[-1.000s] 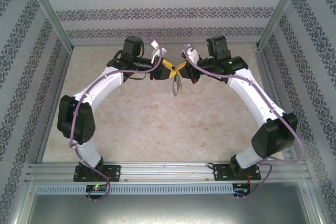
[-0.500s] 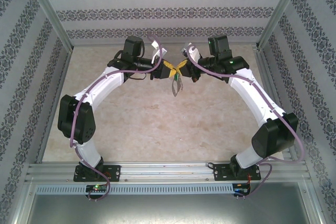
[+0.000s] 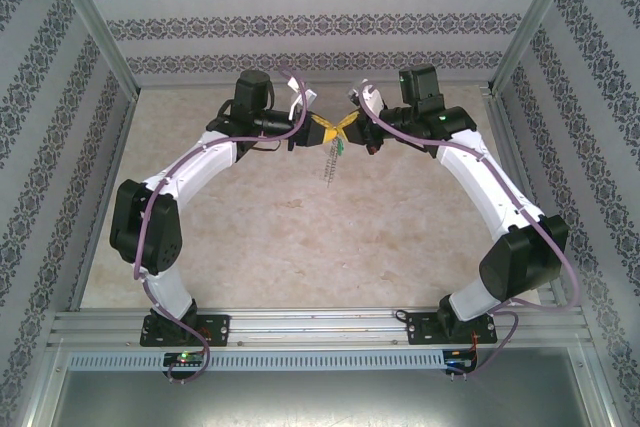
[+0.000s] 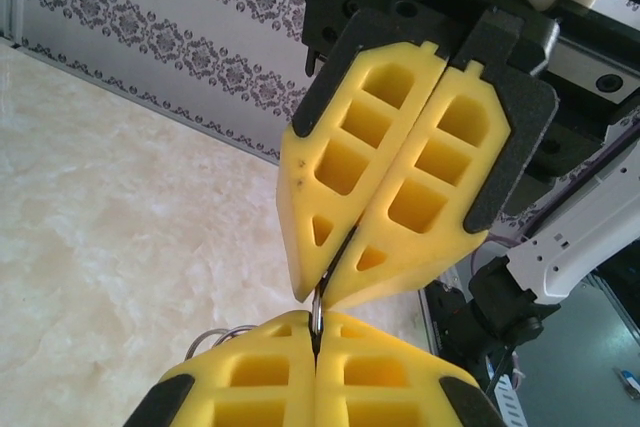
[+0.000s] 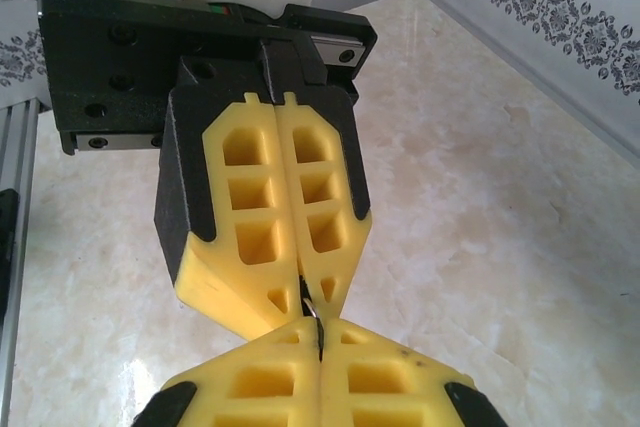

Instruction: Put the keys on the keyring

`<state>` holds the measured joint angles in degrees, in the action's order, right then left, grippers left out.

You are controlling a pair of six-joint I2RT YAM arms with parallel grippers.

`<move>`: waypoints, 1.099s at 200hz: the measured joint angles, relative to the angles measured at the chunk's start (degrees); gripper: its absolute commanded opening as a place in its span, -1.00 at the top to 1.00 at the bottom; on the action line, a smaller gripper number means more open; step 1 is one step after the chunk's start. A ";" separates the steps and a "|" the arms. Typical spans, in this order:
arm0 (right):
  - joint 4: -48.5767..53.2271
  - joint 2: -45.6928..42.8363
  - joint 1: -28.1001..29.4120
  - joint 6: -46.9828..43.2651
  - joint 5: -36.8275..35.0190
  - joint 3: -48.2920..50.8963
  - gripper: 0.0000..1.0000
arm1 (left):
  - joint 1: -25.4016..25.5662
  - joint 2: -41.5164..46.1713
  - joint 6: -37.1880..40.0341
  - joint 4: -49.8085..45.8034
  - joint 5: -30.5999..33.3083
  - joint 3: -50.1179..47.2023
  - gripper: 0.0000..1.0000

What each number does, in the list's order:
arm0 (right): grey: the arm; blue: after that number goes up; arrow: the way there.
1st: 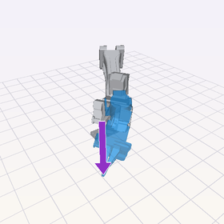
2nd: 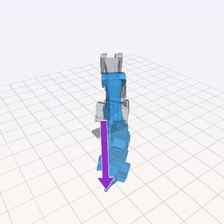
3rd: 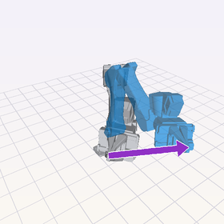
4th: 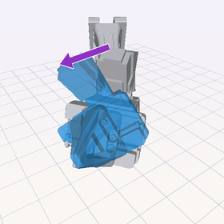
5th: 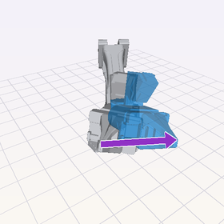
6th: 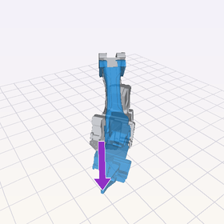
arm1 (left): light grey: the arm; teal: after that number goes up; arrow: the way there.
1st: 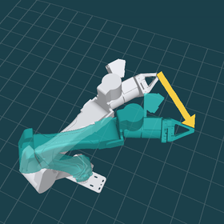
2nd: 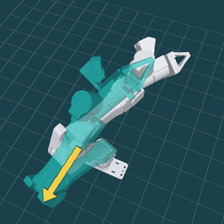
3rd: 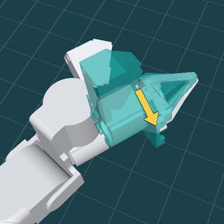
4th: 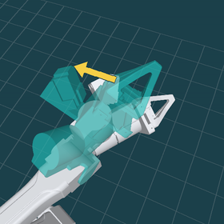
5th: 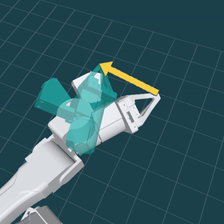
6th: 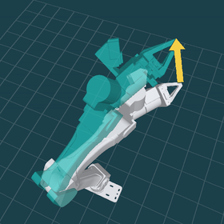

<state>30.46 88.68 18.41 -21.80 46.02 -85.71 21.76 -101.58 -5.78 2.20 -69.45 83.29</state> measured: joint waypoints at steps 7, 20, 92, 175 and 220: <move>-0.98 -0.07 -0.44 1.05 0.15 0.31 0.45 | 0.00 0.00 -0.92 1.46 0.00 -0.52 1.00; -4.44 -0.83 -1.44 2.78 1.03 2.14 0.30 | 0.02 0.04 -2.47 4.52 0.26 -2.03 1.00; -34.62 -14.80 -9.55 26.67 -3.37 25.20 0.01 | 0.04 1.77 -11.28 22.29 6.49 -12.20 1.00; -53.94 -17.18 -2.80 37.99 -9.57 41.20 -0.09 | 0.04 3.96 -17.07 32.68 9.42 -14.08 1.00; -56.33 -17.51 0.31 37.75 -10.29 41.24 -0.12 | 0.04 4.26 -17.29 33.03 9.75 -14.08 1.00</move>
<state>-25.87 71.18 18.72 15.94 35.73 -44.47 21.80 -97.32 -23.07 35.22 -59.70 69.21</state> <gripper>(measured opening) 0.557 0.048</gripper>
